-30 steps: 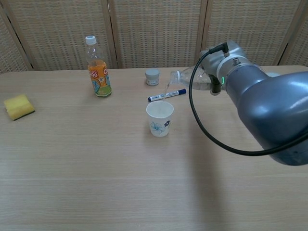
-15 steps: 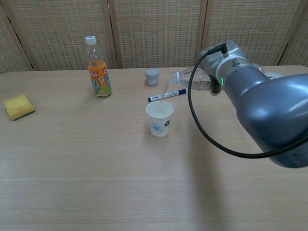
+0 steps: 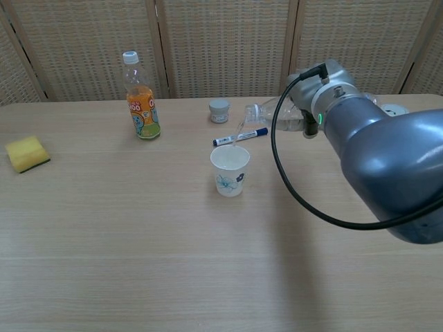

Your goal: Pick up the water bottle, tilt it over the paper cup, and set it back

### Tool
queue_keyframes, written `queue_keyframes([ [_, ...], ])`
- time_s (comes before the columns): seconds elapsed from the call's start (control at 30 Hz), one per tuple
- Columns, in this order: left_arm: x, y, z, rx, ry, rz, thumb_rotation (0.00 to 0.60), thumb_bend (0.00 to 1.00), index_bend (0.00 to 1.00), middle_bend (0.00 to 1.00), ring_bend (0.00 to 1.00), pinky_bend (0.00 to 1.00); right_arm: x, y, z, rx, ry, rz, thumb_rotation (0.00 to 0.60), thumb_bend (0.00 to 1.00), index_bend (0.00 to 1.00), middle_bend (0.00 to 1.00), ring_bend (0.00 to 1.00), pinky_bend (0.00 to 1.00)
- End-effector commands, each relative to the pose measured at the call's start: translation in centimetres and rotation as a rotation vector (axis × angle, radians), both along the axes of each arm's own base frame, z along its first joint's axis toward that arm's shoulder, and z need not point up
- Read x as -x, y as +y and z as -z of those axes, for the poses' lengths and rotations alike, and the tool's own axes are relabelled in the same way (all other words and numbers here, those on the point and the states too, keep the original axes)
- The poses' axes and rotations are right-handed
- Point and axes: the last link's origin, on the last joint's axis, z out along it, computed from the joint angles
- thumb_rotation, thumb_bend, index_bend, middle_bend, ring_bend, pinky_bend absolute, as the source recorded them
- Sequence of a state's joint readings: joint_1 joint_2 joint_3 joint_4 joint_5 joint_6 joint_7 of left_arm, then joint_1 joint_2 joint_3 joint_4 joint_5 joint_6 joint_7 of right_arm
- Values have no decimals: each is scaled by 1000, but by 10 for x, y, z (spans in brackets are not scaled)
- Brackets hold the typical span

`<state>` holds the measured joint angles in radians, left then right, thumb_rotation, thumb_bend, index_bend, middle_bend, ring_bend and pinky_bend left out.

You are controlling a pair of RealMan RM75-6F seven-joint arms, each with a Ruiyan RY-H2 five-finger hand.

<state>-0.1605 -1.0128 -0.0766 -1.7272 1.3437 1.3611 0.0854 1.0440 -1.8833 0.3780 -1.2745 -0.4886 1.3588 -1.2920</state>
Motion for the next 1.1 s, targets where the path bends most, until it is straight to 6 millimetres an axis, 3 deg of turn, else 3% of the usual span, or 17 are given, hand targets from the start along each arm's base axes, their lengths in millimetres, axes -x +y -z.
queue_keyframes([
  [0.03, 0, 0, 0, 0, 0, 0, 600, 0, 0, 0, 0, 0, 1, 0, 0, -5, -25, 7, 600, 842, 534, 637, 674, 860],
  [0.27, 0, 0, 0, 1, 0, 0, 600, 0, 0, 0, 0, 0, 2, -1, -2, -30, -185, 20, 600, 842, 534, 637, 674, 860],
  [0.43, 0, 0, 0, 1, -3, 0, 600, 0, 0, 0, 0, 0, 7, -6, -14, -17, -390, 8, 600, 842, 534, 637, 674, 860],
  [0.8, -3, -3, 0, 2, -7, 12, 600, 0, 0, 0, 0, 0, 56, -4, -46, 34, -794, 0, 600, 842, 534, 637, 674, 859],
  [1.1, -6, -6, -1, -1, -5, 23, 600, 0, 0, 0, 0, 0, 89, -2, -54, 9, -1108, 65, 600, 843, 534, 637, 674, 798],
])
